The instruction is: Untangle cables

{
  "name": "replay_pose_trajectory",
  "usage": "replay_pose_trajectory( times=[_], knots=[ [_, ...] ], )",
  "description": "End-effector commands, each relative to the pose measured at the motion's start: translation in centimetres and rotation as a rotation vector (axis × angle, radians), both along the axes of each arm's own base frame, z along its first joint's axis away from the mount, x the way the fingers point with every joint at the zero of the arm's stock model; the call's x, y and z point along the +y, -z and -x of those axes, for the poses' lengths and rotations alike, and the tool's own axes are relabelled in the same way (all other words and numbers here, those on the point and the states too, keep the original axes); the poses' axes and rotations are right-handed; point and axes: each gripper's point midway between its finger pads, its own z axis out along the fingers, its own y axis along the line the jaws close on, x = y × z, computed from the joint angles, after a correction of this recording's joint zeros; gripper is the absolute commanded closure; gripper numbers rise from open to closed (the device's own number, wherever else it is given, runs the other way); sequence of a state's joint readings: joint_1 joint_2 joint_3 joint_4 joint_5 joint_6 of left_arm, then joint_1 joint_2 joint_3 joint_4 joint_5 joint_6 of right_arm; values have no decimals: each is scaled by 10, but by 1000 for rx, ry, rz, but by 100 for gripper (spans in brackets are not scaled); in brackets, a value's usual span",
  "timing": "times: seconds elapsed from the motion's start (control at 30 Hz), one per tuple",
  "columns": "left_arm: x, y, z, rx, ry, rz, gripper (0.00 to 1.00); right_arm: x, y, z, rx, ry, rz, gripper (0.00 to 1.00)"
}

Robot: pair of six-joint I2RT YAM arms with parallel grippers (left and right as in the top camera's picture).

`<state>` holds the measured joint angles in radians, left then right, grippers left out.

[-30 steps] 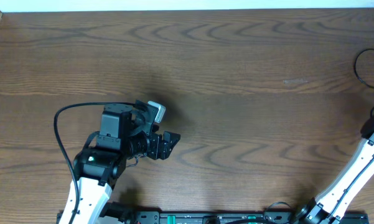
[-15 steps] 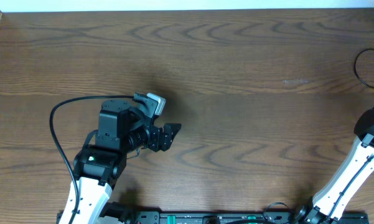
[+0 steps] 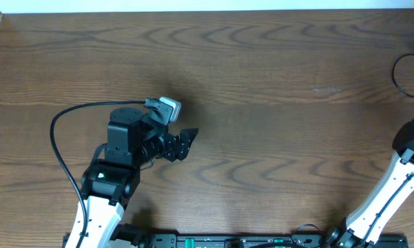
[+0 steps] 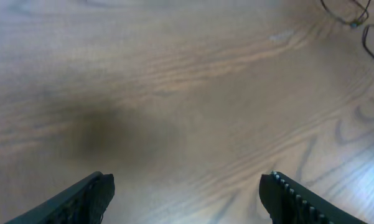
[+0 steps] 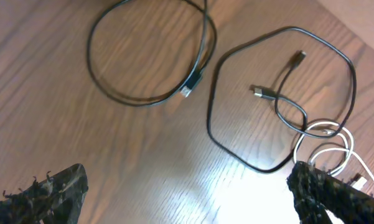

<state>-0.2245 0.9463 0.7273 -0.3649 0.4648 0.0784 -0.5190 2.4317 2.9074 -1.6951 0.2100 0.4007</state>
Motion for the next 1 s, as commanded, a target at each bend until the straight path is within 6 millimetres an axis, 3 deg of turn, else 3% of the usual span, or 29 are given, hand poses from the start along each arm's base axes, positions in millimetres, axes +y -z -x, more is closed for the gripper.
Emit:
replay_pose_trajectory(
  times=[0.0,0.17,0.37,0.53,0.67,0.83,0.97],
  knots=[
    [0,-2,0,-18,2,-5,20,12,-59,21,-74,-22,70,1],
    [0,-2,1,-14,2,-5,20,11,-74,57,-46,56,86,1],
    [0,-2,0,-15,3,-5,20,7,-48,102,74,159,14,1],
    [0,-3,0,-21,2,-4,20,12,-48,125,77,189,1,1],
    [0,-2,1,-14,3,-5,20,22,-63,138,37,189,24,1],
    [0,-4,1,-23,2,-3,20,42,-99,170,-53,201,98,1],
    [1,-11,4,-47,1,2,20,58,-114,192,-126,200,153,1]
  ],
)
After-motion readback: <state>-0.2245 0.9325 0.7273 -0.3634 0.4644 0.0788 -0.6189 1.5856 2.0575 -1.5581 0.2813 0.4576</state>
